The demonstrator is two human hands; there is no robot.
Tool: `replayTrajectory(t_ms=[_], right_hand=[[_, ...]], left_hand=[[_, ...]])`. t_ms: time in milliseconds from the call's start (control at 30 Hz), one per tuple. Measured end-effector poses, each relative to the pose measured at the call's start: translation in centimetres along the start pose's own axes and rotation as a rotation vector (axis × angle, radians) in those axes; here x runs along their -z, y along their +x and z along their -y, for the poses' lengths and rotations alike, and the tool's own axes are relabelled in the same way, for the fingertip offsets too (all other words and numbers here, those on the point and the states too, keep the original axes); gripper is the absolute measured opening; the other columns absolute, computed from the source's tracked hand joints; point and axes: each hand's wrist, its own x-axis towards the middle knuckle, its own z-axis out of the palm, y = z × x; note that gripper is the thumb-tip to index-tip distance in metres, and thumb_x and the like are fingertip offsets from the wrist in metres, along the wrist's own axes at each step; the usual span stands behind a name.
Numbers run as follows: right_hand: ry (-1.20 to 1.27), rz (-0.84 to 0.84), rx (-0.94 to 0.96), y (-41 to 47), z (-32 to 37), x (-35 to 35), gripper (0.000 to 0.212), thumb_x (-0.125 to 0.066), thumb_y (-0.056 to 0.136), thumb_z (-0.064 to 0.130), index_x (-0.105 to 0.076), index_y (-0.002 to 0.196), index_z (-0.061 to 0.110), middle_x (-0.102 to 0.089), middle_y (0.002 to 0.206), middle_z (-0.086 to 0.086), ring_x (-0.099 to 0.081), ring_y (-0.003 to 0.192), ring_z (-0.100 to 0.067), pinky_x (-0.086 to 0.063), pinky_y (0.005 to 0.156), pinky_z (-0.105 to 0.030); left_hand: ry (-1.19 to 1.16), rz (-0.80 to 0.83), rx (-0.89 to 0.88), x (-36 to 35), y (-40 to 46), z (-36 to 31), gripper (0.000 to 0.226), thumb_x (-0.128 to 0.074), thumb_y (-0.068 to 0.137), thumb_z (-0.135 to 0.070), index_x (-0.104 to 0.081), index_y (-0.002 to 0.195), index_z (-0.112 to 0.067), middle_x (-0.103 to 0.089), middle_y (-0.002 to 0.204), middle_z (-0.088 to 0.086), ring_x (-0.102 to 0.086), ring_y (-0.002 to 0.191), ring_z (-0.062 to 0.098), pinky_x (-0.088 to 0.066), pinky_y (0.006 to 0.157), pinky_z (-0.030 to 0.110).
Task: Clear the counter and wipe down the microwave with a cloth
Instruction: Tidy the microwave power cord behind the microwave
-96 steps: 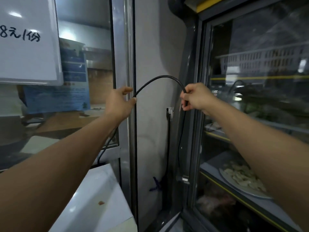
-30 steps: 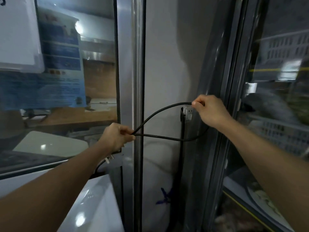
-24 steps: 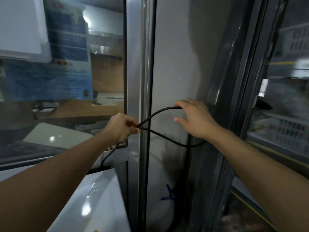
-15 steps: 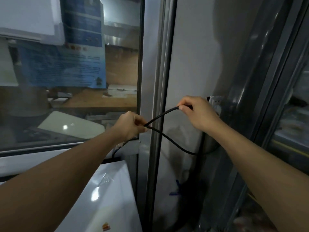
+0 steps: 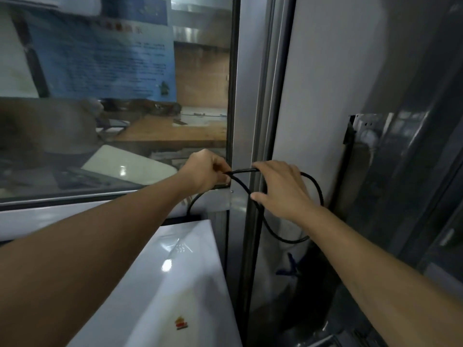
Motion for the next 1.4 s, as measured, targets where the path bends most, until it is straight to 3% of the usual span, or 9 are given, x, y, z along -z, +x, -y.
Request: replayTrajectory(t_ms=[100,233,433,567,633,833,1133,1267,1400], right_hand=[[0.043,0.004,-0.078,0.6,1.6,-1.9,0.071,-0.061,0.083,0.051,-0.034,0.139,0.018,-0.046,0.135,-0.008,-0.04,0.124,-0.027,-0.031,0.106,-0.042],[0.101,-0.084,-0.108,1.0,2.7,-3.6,0.047,-0.056,0.089,0.044,-0.046,0.122,0.013,-0.056,0.117,-0.009,-0.052,0.107,-0.027,-0.043,0.086,-0.039],[0.23,-0.013,-0.16,1.1,2.9,-3.8,0.02,-0.047,0.097,0.035,-0.055,0.088,0.019,-0.056,0.082,-0.001,-0.054,0.081,-0.023,-0.038,0.067,-0.032],[-0.121,-0.04,-0.054,1.4,2.5,-3.7,0.037,-0.038,0.099,0.039,-0.062,0.111,0.014,-0.053,0.109,-0.007,-0.044,0.106,-0.024,-0.032,0.079,-0.032],[-0.077,-0.008,-0.093,1.5,2.5,-3.8,0.038,-0.038,0.1,0.036,-0.06,0.113,0.008,-0.047,0.116,-0.009,-0.043,0.102,-0.023,-0.032,0.074,-0.031],[0.275,0.033,-0.224,1.4,1.6,-5.1,0.026,-0.046,0.098,0.031,-0.056,0.097,0.008,-0.045,0.082,0.002,-0.044,0.065,-0.012,-0.029,0.051,-0.025],[0.298,0.03,-0.204,1.5,1.0,-4.3,0.018,-0.055,0.094,0.024,-0.055,0.077,0.02,-0.056,0.073,-0.002,-0.057,0.073,-0.021,-0.041,0.063,-0.029],[0.331,-0.015,-0.254,1.4,1.1,-5.4,0.032,-0.057,0.093,0.024,-0.048,0.063,0.02,-0.056,0.068,-0.002,-0.058,0.07,-0.021,-0.039,0.054,-0.027],[0.491,-0.045,-0.328,1.2,1.2,-7.9,0.03,-0.059,0.091,0.021,-0.053,0.064,0.01,-0.065,0.074,-0.011,-0.066,0.07,-0.025,-0.055,0.07,-0.037]], left_hand=[[0.007,0.004,-0.008,0.0,0.0,0.1,0.009,-0.072,0.081,-0.015,-0.075,0.089,-0.016,-0.069,0.085,0.001,-0.062,0.081,0.013,-0.045,0.067,0.018],[0.024,0.0,-0.031,0.3,-0.1,0.5,0.008,-0.072,0.081,-0.015,-0.075,0.089,-0.015,-0.068,0.082,0.002,-0.06,0.076,0.011,-0.044,0.064,0.015],[0.072,0.036,-0.041,0.4,-0.5,0.5,0.009,-0.07,0.083,-0.015,-0.074,0.091,-0.017,-0.063,0.076,-0.003,-0.052,0.066,0.007,-0.038,0.052,0.011],[0.095,0.033,-0.054,0.1,-0.3,0.4,0.013,-0.068,0.084,-0.014,-0.074,0.096,-0.016,-0.06,0.076,-0.004,-0.048,0.062,0.004,-0.035,0.051,0.012],[0.1,0.038,-0.052,-0.1,-0.2,0.3,0.014,-0.067,0.085,-0.014,-0.073,0.097,-0.017,-0.057,0.072,-0.007,-0.048,0.062,0.003,-0.033,0.051,0.01],[0.127,0.074,-0.077,-0.4,-0.3,0.1,0.017,-0.066,0.086,-0.013,-0.073,0.1,-0.018,-0.059,0.079,-0.008,-0.052,0.072,0.003,-0.033,0.055,0.007],[0.364,0.099,-0.045,1.4,-1.2,2.5,0.013,-0.064,0.087,-0.012,-0.064,0.098,-0.005,-0.066,0.101,0.01,-0.06,0.096,0.025,-0.049,0.087,0.033],[0.411,0.149,-0.017,1.8,-1.8,3.8,0.014,-0.063,0.089,-0.018,-0.07,0.1,-0.016,-0.069,0.097,0.005,-0.06,0.094,0.021,-0.047,0.083,0.031],[0.437,0.126,-0.034,1.3,-2.0,4.3,0.02,-0.067,0.086,-0.018,-0.068,0.106,-0.017,-0.067,0.1,0.006,-0.06,0.094,0.024,-0.049,0.083,0.033]])
